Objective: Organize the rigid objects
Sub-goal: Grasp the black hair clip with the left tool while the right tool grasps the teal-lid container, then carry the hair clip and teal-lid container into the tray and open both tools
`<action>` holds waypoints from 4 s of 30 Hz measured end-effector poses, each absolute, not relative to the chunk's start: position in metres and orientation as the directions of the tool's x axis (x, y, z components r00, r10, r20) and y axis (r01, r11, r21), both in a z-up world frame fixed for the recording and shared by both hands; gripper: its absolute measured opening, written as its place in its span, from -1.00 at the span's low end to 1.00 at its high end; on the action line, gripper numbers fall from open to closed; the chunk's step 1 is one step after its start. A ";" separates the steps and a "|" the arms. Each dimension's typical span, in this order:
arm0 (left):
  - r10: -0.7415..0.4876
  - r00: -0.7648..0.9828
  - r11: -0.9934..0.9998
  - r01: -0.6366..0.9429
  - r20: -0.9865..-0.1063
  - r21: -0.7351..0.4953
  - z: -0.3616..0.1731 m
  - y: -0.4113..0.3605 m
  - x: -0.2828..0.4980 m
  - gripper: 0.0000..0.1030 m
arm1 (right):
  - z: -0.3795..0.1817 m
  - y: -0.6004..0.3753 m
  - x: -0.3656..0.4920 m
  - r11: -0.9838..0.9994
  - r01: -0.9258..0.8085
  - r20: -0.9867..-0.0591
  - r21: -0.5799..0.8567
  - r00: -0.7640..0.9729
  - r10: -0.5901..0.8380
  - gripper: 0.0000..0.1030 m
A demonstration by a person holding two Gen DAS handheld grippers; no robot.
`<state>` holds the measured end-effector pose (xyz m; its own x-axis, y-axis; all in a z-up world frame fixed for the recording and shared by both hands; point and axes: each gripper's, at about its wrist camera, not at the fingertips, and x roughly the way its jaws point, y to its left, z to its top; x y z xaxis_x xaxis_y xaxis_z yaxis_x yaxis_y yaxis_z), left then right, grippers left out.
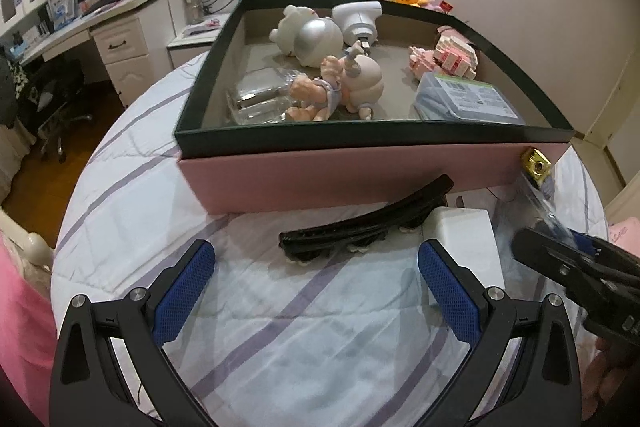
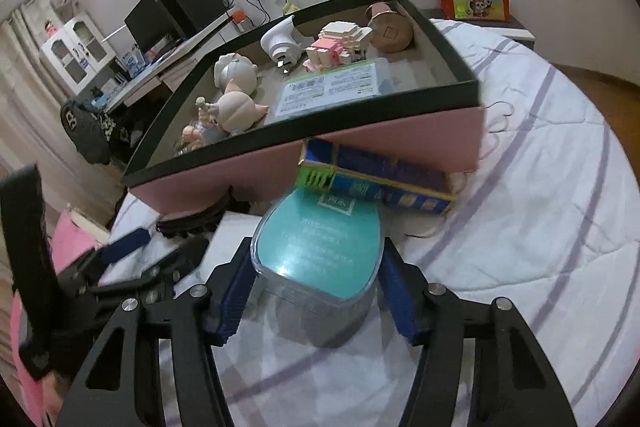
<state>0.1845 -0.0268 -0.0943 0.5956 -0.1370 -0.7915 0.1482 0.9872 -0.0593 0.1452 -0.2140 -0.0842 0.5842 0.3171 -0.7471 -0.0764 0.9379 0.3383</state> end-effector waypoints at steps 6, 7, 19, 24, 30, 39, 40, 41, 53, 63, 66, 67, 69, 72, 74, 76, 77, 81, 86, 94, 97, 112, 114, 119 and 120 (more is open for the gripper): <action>-0.163 0.585 0.980 0.186 -0.795 -0.065 -0.096 -0.031 0.195 0.94 | -0.079 -0.220 0.138 0.950 -0.082 -0.750 0.302 0.595 0.289 0.17; -0.178 0.579 0.978 0.196 -0.796 -0.077 -0.096 -0.031 0.196 0.89 | -0.078 -0.220 0.138 0.952 -0.084 -0.750 0.296 0.596 0.286 0.17; -0.213 0.579 0.971 0.213 -0.787 -0.107 -0.096 -0.037 0.196 0.34 | -0.086 -0.211 0.148 0.955 -0.088 -0.753 0.283 0.596 0.278 0.16; -0.217 0.580 0.970 0.218 -0.785 -0.107 -0.096 -0.035 0.190 0.22 | -0.087 -0.215 0.144 0.955 -0.096 -0.752 0.281 0.596 0.281 0.15; -0.219 0.580 0.969 0.224 -0.784 -0.105 -0.096 -0.047 0.196 0.49 | -0.087 -0.213 0.149 0.957 -0.094 -0.749 0.276 0.603 0.275 0.16; -0.242 0.574 0.953 0.290 -0.782 -0.082 -0.090 -0.048 0.177 0.59 | -0.085 -0.220 0.140 0.956 -0.098 -0.752 0.275 0.598 0.278 0.16; -0.229 0.584 0.958 0.278 -0.779 -0.073 -0.090 -0.047 0.181 0.72 | -0.084 -0.219 0.140 0.957 -0.098 -0.753 0.272 0.598 0.275 0.16; -0.236 0.589 0.957 0.279 -0.773 -0.079 -0.089 -0.046 0.183 0.73 | -0.084 -0.219 0.141 0.958 -0.097 -0.753 0.270 0.599 0.273 0.16; -0.374 0.508 0.898 0.407 -0.775 -0.167 -0.093 -0.060 0.174 -0.76 | -0.083 -0.216 0.137 0.958 -0.109 -0.752 0.264 0.599 0.276 0.15; -0.364 0.519 0.904 0.397 -0.773 -0.158 -0.095 -0.065 0.178 -0.76 | -0.083 -0.215 0.135 0.960 -0.104 -0.752 0.259 0.601 0.269 0.15; -0.362 0.538 0.913 0.370 -0.761 -0.173 -0.092 -0.056 0.173 -0.76 | -0.079 -0.215 0.131 0.957 -0.113 -0.746 0.266 0.605 0.279 0.15; -0.362 0.542 0.915 0.362 -0.759 -0.177 -0.090 -0.052 0.170 -0.76 | -0.079 -0.215 0.130 0.956 -0.114 -0.745 0.269 0.605 0.282 0.15; -0.351 0.560 0.922 0.348 -0.751 -0.171 -0.084 -0.046 0.165 -0.76 | -0.076 -0.214 0.128 0.953 -0.120 -0.741 0.279 0.604 0.293 0.15; -0.337 0.582 0.929 0.335 -0.740 -0.160 -0.075 -0.037 0.158 -0.76 | -0.069 -0.210 0.125 0.952 -0.137 -0.733 0.276 0.611 0.300 0.15; -0.335 0.594 0.932 0.322 -0.731 -0.165 -0.068 -0.029 0.154 -0.76 | -0.065 -0.206 0.124 0.951 -0.147 -0.730 0.273 0.613 0.304 0.15; -0.331 0.613 0.937 0.306 -0.718 -0.171 -0.060 -0.021 0.151 -0.76 | -0.058 -0.203 0.122 0.951 -0.160 -0.724 0.266 0.618 0.307 0.15; -0.331 0.618 0.938 0.300 -0.713 -0.175 -0.057 -0.018 0.150 -0.76 | -0.055 -0.201 0.122 0.951 -0.165 -0.721 0.262 0.621 0.307 0.15; -0.313 0.639 0.945 0.286 -0.702 -0.160 -0.045 -0.010 0.147 -0.76 | -0.042 -0.195 0.121 0.948 -0.186 -0.701 0.259 0.638 0.317 0.14; -0.304 0.671 0.949 0.276 -0.676 -0.153 -0.029 -0.005 0.150 -0.76 | -0.028 -0.189 0.125 0.943 -0.209 -0.679 0.259 0.655 0.332 0.15; -0.295 0.726 0.953 0.269 -0.622 -0.138 0.000 0.000 0.156 -0.76 | -0.001 -0.181 0.139 0.941 -0.254 -0.638 0.225 0.691 0.339 0.15; -0.295 0.729 0.954 0.264 -0.618 -0.144 0.003 0.003 0.157 -0.76 | 0.002 -0.177 0.142 0.938 -0.265 -0.632 0.221 0.694 0.345 0.15; -0.295 0.754 0.955 0.258 -0.587 -0.149 0.023 0.002 0.188 -0.76 | 0.020 -0.192 0.183 0.953 -0.248 -0.612 0.173 0.731 0.301 0.15; -0.289 0.759 0.957 0.249 -0.584 -0.149 0.026 0.002 0.199 -0.76 | 0.020 -0.192 0.193 0.957 -0.244 -0.619 0.157 0.731 0.288 0.15; -0.287 0.754 0.957 0.250 -0.591 -0.146 0.024 -0.001 0.223 -0.76 | 0.014 -0.190 0.224 0.960 -0.237 -0.643 0.148 0.715 0.275 0.15; -0.287 0.753 0.957 0.250 -0.592 -0.145 0.023 -0.003 0.229 -0.76 | 0.013 -0.189 0.230 0.961 -0.235 -0.647 0.144 0.712 0.271 0.15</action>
